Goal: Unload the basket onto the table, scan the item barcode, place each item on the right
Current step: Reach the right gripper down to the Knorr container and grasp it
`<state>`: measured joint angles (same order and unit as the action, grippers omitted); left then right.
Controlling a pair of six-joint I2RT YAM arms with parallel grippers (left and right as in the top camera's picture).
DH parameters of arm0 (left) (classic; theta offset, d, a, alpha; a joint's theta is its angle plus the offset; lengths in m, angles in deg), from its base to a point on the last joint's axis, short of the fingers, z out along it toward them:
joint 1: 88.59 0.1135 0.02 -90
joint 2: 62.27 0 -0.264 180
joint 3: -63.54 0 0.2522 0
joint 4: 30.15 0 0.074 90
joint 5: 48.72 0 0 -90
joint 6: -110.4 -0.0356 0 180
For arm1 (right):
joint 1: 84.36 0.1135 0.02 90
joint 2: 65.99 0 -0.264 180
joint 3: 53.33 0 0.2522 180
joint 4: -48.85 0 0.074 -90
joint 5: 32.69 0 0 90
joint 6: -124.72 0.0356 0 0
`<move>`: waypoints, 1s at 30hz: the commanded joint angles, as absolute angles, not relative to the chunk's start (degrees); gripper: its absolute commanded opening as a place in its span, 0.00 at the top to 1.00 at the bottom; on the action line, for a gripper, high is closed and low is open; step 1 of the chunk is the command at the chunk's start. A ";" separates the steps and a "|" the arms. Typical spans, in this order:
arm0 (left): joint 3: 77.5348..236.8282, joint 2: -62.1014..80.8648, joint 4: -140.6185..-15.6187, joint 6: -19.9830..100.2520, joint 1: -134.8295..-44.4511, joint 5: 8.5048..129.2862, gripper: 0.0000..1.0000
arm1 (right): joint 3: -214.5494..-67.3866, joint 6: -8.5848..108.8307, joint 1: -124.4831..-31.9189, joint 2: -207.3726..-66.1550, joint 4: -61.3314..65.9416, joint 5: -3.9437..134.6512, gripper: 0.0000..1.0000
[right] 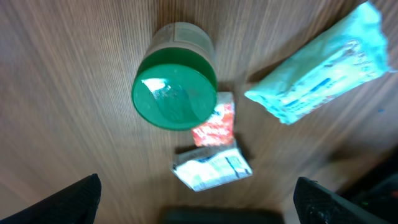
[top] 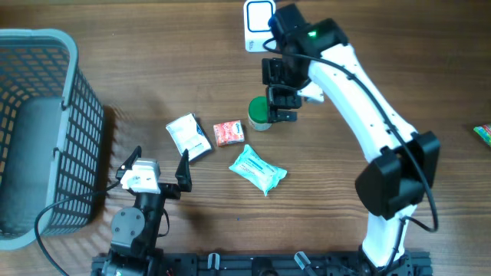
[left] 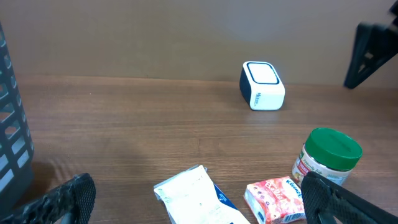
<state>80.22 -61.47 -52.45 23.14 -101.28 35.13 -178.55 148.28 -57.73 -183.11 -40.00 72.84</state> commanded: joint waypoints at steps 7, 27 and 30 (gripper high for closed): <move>79.76 -61.88 -52.25 23.88 -101.43 34.78 0.00 | -178.18 153.31 -57.80 -192.20 -34.93 71.11 0.00; 79.76 -61.88 -52.25 23.88 -101.43 34.78 0.00 | -178.14 108.70 -56.95 -198.67 -33.38 68.88 0.50; 79.76 -61.88 -52.25 23.88 -101.43 34.78 0.00 | -179.01 86.93 -58.04 -198.63 -35.72 68.88 0.50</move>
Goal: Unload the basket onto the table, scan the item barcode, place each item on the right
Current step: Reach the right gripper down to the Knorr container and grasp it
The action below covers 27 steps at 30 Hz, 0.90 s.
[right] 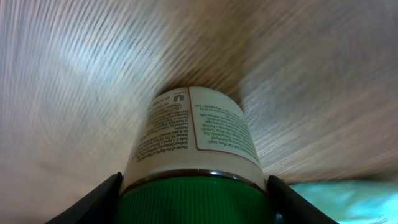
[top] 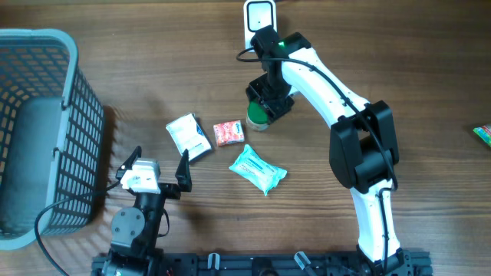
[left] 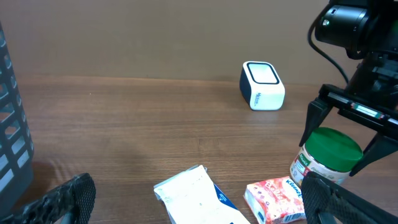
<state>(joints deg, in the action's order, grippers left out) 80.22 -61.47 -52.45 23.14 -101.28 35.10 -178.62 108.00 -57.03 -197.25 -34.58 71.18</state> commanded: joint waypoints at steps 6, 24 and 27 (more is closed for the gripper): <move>79.76 -61.88 -52.25 23.88 -101.43 34.78 0.00 | -179.71 60.92 -60.03 -198.52 -44.13 60.71 0.50; 79.76 -61.88 -52.25 23.88 -101.43 34.78 0.00 | -191.05 42.23 -58.58 -194.08 -54.51 49.54 0.09; 79.76 -61.88 -52.25 23.88 -101.43 34.78 0.00 | -191.03 42.21 -58.34 -192.88 -54.62 58.68 0.07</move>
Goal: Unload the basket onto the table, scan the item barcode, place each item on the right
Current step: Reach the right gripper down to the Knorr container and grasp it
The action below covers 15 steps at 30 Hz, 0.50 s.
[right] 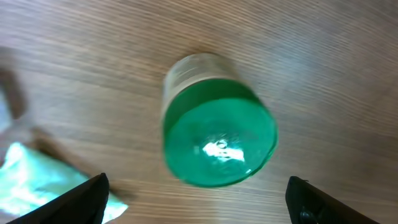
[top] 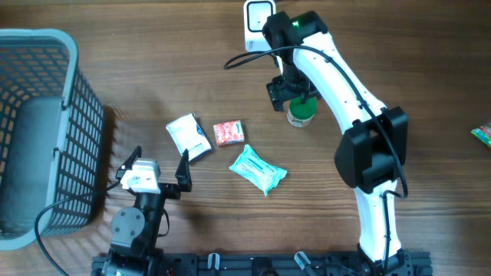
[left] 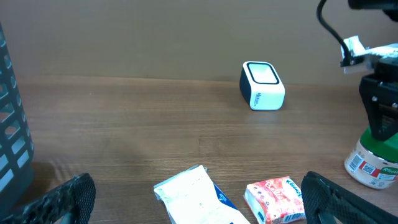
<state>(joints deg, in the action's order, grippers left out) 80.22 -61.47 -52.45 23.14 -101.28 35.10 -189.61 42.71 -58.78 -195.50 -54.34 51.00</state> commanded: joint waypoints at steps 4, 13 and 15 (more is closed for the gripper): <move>79.76 -61.88 -52.25 23.88 -101.43 34.78 0.00 | -191.25 52.07 -58.43 -192.07 -57.09 62.33 0.00; 79.76 -61.88 -52.25 23.88 -101.43 34.78 0.00 | -190.38 114.62 -60.81 -189.21 -57.07 57.69 0.00; 79.76 -61.88 -52.25 23.88 -101.43 34.78 0.00 | -190.35 123.61 -61.12 -189.45 -56.63 55.20 0.00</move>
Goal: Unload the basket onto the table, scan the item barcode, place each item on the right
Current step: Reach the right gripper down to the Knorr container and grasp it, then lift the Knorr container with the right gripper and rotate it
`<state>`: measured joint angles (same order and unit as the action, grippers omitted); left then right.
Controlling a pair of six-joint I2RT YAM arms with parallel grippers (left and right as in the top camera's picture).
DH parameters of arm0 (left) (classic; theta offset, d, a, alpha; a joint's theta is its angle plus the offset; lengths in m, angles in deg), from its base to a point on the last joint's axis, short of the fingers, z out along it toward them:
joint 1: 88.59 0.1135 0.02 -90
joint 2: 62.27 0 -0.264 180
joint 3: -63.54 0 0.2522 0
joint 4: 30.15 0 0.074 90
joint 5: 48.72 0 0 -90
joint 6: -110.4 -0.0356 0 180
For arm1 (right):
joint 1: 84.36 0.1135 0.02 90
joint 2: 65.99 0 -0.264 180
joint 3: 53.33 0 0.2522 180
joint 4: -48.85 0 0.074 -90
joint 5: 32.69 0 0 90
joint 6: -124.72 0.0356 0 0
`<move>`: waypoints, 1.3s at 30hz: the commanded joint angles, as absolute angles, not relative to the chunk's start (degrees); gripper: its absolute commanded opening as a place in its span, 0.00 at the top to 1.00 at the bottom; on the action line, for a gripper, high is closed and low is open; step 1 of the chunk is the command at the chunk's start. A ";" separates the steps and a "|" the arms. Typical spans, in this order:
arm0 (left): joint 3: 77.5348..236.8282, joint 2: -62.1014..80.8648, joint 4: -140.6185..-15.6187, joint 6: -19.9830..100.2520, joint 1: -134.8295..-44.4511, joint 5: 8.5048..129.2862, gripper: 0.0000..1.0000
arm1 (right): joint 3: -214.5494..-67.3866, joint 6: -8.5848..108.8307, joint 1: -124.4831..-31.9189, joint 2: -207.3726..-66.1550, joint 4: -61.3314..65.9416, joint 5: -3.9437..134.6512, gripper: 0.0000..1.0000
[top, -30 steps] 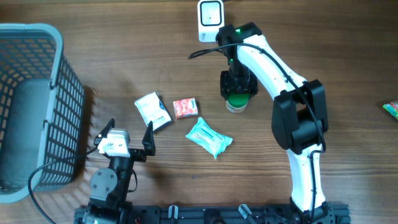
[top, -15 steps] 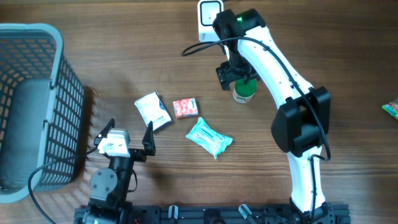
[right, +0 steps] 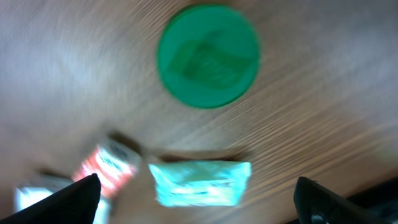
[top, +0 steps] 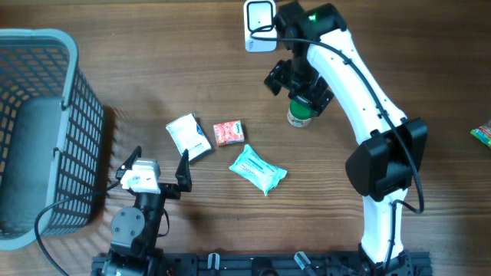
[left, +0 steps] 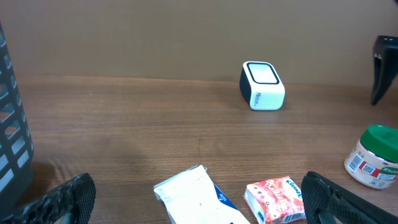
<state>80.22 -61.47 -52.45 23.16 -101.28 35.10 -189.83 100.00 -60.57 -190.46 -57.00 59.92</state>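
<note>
A small jar with a green lid point(top: 301, 116) stands upright on the table, just below the white scanner box point(top: 259, 15). My right gripper point(top: 298, 88) hangs open above the jar and holds nothing. From the right wrist I look down on the green lid point(right: 208, 56), with my right gripper point(right: 199, 205) spread wide. The jar point(left: 373, 155) and the scanner point(left: 262, 85) also show in the left wrist view. My left gripper point(top: 157, 172) rests open near the front edge; between its fingers point(left: 199, 208) there is nothing.
A white and blue packet point(top: 188, 136), a red tissue pack point(top: 229, 133) and a teal wipes pack point(top: 258, 169) lie mid-table. A grey basket point(top: 46, 46) fills the left side. A small green packet point(top: 483, 134) lies at the right edge.
My right gripper was low over the jar, open around its lid; now it is higher and turned, clear of the jar. The jar stands where it was. The left arm is unchanged.
My right gripper hung open above the jar, which stood beside the red pack. Then it was down around the jar. Then the jar stood farther right, below the scanner, with the gripper open over it. Now the gripper is raised clear.
</note>
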 commanded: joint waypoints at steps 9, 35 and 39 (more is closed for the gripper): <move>79.76 -61.88 -52.25 23.88 -101.43 34.78 0.00 | -189.26 126.16 -63.72 -191.20 -54.91 51.11 0.00; 79.76 -61.88 -52.25 23.88 -101.43 34.78 0.00 | -164.91 105.38 -64.31 -195.11 -29.92 54.04 0.11; 79.76 -61.88 -52.25 23.88 -101.43 34.78 0.00 | -164.91 94.91 -64.31 -195.11 -29.94 53.50 0.27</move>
<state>80.22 -61.47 -52.47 23.18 -101.28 35.10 -165.90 103.50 -64.33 -194.04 -29.68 55.05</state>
